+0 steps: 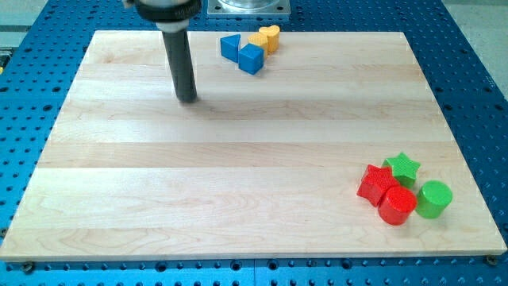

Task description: Separate the heart from the hexagon

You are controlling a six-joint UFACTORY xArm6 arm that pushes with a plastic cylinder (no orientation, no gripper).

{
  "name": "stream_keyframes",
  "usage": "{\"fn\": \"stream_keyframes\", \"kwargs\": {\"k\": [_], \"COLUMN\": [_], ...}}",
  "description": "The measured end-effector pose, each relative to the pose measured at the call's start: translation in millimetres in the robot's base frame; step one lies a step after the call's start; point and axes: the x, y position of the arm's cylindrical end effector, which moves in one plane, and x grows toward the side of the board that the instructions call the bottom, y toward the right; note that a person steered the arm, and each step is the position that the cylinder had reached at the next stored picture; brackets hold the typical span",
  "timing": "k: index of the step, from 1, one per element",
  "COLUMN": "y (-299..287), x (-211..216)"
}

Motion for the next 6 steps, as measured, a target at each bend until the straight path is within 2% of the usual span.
{"fn": "stream_keyframes", "kwargs": {"k": [2, 3, 5, 6], "y": [20.9, 57.8, 188.3, 200.4], "x": [-98.4, -117.1, -117.1, -117.7]}}
